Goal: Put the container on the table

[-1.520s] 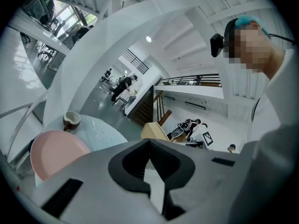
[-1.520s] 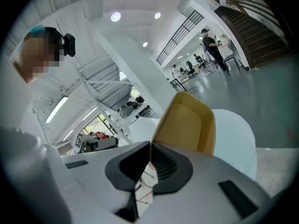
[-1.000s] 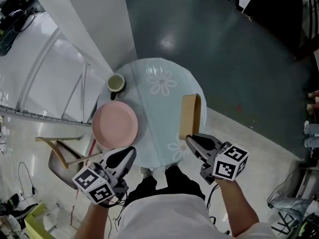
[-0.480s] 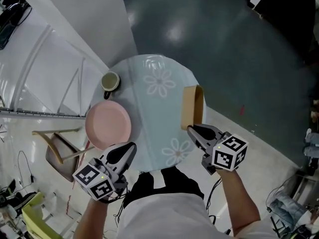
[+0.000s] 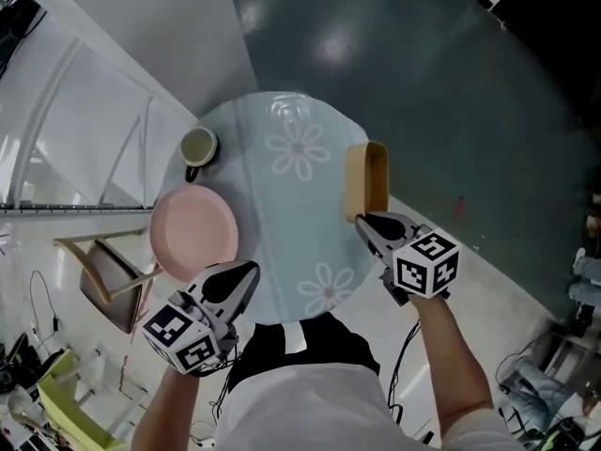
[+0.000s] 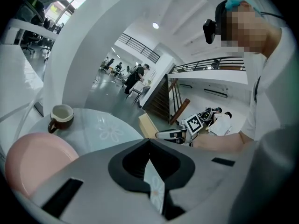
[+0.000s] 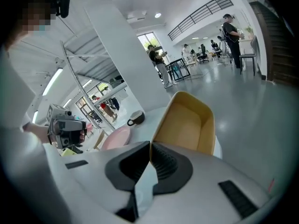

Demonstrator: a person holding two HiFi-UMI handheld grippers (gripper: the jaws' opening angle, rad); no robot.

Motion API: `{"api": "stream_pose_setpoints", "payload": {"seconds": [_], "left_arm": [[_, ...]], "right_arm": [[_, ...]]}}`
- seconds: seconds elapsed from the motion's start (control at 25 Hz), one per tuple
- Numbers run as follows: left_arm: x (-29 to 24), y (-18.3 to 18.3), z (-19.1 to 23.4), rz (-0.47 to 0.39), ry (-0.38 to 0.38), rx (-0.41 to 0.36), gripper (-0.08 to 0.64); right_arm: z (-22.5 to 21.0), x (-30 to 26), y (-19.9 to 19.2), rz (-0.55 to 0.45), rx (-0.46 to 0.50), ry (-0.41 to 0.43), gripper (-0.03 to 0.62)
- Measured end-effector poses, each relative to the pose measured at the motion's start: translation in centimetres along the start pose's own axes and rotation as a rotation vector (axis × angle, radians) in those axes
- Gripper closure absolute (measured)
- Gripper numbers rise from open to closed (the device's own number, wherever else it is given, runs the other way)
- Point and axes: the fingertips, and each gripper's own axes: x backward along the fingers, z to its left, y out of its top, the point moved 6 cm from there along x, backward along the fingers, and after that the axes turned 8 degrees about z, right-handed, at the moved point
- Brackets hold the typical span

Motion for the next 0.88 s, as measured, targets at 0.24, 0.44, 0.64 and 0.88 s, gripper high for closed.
{"api": "stream_pose_setpoints", "payload": {"seconds": [0.24,0.44,0.64,0.88], "left_arm": [[-0.6,-0.3,0.1,0.010,0.003,-0.001,0.538],[-0.2,-0.9,0.5,0.009,0.018,0.020,0.538],[0.3,-1.8,0.9,0.010,0.028,0.044,0.538],[0.5,-2.2,1.6,0.013,0.025,0.056,0.538]], "right_arm": [[-2.1,-1.8,-0.4,0.100,0.075,-0.058,0.561],[-3.1,-3.8,-0.8,0.192,0.149,-0.122,0.561],[-3.2,-5.5,-1.0,0.282,0.231,-0.186,0.560],[-3.2,-7.1,-1.3,0.330,0.246,-0.209,0.561]]}}
